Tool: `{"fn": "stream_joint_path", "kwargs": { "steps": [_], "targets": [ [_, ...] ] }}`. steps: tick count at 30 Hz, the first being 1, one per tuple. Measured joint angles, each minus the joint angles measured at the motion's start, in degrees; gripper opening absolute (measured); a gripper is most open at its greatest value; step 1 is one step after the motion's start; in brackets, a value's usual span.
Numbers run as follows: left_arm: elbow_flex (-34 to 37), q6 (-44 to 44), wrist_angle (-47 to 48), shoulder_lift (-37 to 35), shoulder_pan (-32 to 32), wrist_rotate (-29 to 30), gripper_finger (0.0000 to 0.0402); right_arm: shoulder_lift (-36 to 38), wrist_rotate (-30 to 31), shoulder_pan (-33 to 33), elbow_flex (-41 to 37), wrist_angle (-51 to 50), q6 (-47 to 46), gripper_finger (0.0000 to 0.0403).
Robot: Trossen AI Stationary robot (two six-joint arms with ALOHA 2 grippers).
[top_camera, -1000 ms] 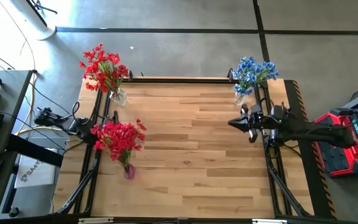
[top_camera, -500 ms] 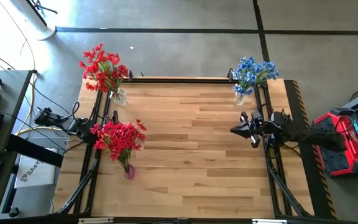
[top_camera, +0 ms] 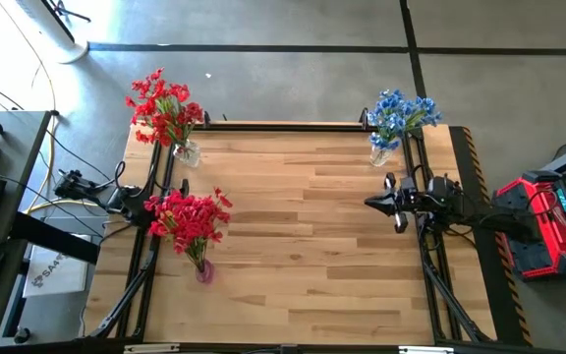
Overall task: Sort flowers into vase by color
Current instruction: Return to Home Position
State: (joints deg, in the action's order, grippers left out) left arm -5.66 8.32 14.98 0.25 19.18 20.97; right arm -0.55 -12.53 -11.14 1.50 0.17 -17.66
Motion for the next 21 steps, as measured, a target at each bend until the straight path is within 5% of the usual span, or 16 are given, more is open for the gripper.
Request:
{"fn": "stream_joint_path", "kwargs": {
  "steps": [11,21],
  "targets": [
    [0.5,-4.9,-3.4,0.0,-2.6,0.1,0.0,-0.2,0.0,0.0,0.0,0.0,1.3,0.0],
    [2.5,-10.8,-10.7,0.2,-6.3,-5.8,0.0,-0.2,0.0,0.0,0.0,0.0,1.2,0.0]
  ]
}}
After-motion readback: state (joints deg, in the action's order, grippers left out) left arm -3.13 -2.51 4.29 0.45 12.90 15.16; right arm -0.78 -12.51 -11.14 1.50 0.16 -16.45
